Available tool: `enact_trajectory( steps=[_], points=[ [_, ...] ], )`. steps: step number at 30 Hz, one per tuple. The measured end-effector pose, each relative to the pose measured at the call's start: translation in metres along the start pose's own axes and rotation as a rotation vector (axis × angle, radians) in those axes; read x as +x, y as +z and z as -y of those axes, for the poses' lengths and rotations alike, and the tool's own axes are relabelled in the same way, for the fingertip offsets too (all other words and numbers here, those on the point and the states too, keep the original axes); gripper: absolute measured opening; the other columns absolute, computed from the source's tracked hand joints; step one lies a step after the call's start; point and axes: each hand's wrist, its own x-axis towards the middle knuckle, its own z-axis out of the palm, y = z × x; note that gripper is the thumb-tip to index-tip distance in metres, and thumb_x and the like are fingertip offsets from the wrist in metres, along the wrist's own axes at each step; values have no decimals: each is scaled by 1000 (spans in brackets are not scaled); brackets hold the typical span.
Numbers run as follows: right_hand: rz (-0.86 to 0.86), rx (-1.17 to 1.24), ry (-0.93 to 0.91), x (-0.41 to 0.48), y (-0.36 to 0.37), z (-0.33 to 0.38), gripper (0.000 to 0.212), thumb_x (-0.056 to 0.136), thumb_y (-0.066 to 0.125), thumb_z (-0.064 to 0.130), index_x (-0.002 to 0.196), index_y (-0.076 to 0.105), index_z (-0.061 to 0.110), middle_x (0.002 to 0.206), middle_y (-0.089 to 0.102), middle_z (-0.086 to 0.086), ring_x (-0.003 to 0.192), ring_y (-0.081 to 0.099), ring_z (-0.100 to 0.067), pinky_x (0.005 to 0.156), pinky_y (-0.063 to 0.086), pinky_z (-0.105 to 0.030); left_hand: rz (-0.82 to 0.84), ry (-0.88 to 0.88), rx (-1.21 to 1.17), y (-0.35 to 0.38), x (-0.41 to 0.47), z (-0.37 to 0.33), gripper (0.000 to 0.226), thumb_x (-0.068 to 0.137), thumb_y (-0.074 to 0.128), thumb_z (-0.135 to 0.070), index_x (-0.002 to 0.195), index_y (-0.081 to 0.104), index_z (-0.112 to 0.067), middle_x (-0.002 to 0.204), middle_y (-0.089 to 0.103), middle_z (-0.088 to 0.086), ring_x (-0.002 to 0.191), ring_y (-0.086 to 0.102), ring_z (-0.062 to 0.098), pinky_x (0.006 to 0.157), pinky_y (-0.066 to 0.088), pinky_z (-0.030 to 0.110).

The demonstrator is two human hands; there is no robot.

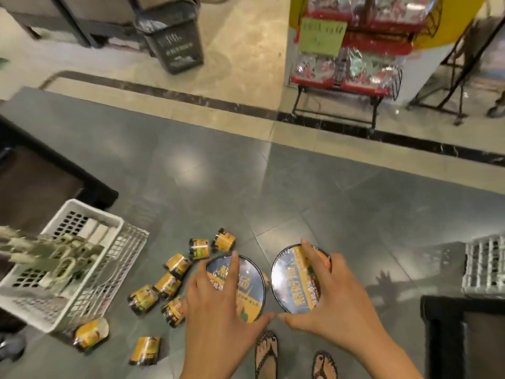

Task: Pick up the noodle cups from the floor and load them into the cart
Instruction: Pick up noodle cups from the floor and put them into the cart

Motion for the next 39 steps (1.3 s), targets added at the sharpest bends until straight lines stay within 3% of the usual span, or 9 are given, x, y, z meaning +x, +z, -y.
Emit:
enact_trajectory(
  steps=[3,5,9,15,22,25,28,33,39],
  points=[
    [43,-26,-64,-35,-18,25,125,42,61,84,144,-6,57,120,26,13,117,42,-10,83,44,-21,32,-108,27,-41,-48,1,122,44,37,-97,148,-4,-50,152,14,16,134,19,33,107,31,49],
    [77,-53,-140,-57,-30,38,125,42,60,85,144,-5,55,118,25,13,118,42,-10,83,43,-21,41,-189,21,-65,-82,0,120,50,43,-95,140,-24,-52,154,-4,11,139,3,30,113,20,42],
    [149,-92,-321,-98,-49,49,123,45,66,82,145,0,54,118,28,15,114,46,-8,79,38,-18,-30,-337,24,-92,-156,-8,117,59,56,-87,148,-11,-50,154,-3,10,141,0,32,114,20,44],
    [285,-147,-560,-150,-61,42,124,47,72,80,147,3,53,120,29,19,107,38,4,78,32,-10,-124,-584,-85,-77,-260,-21,115,59,55,-88,148,-9,-52,156,2,9,142,6,32,114,21,43],
    [520,-199,-660,-203,-32,73,127,43,68,80,146,0,54,117,30,20,101,43,0,78,35,-13,-298,-785,-249,-66,-354,-8,107,60,46,-90,148,-2,-52,151,13,1,136,14,24,112,25,38],
    [535,-322,-774,-225,-10,96,125,47,67,82,146,-3,53,116,28,19,100,41,1,78,36,-12,-374,-841,-260,-65,-383,14,109,55,41,-91,148,1,-51,149,13,-1,133,14,21,111,26,37],
    [543,-388,-821,-244,20,121,123,46,66,83,144,-4,55,117,29,18,103,40,1,81,36,-12,-411,-905,-293,-64,-409,45,107,58,49,-89,149,7,-49,149,14,-1,134,14,21,112,25,38],
    [654,-500,-876,-280,92,179,127,40,64,88,142,-6,58,126,27,17,119,42,-7,98,43,-26,-445,-980,-342,-66,-470,120,107,61,54,-86,149,6,-49,151,11,-3,135,12,21,112,25,37],
    [778,-558,-1011,-347,192,272,125,44,69,85,144,-1,57,123,25,21,116,39,-5,95,40,-23,-548,-1163,-322,-73,-568,221,107,59,52,-88,149,9,-49,153,14,0,136,16,25,109,30,39]
  ],
)
